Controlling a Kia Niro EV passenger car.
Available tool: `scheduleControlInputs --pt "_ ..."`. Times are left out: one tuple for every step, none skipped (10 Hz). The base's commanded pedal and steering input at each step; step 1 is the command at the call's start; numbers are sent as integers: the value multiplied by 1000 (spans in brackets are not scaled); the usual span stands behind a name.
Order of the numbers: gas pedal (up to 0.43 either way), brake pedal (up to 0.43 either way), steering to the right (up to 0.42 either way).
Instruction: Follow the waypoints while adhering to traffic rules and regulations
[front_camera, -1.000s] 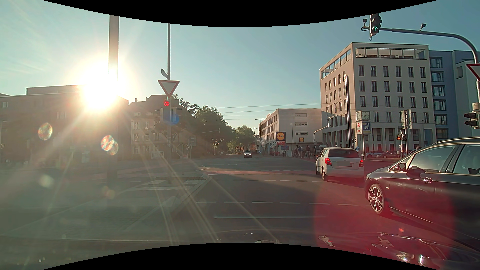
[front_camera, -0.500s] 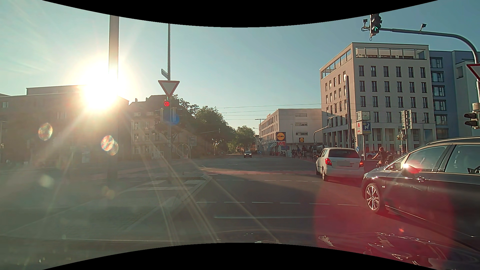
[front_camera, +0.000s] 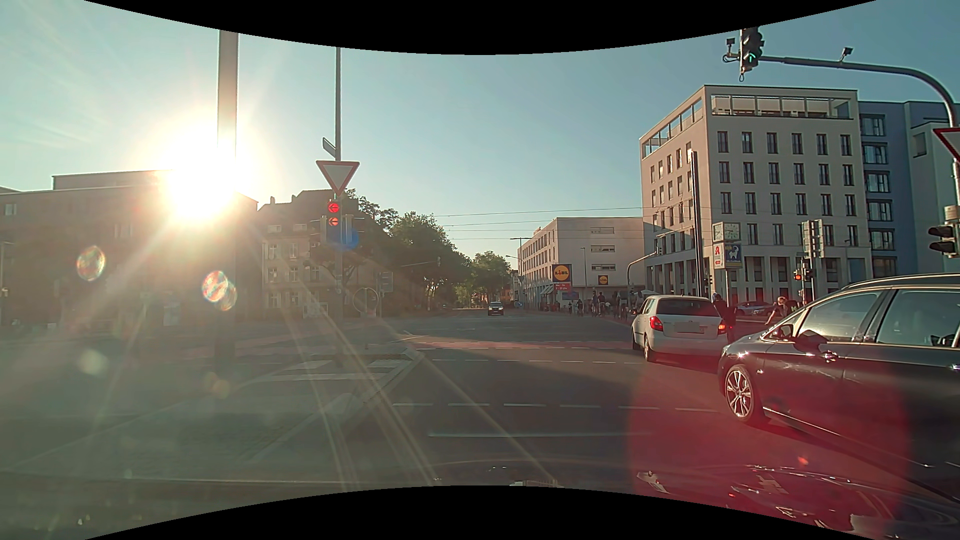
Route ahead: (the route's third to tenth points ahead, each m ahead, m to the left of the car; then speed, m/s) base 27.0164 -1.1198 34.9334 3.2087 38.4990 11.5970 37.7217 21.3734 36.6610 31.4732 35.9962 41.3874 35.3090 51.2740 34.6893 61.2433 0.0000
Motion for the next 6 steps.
scheduleControlInputs --pt "0 226 -2" --pt "0 226 -2" --pt "0 226 -2" --pt "0 207 -2" --pt "0 61 -2" --pt "0 0 -2"
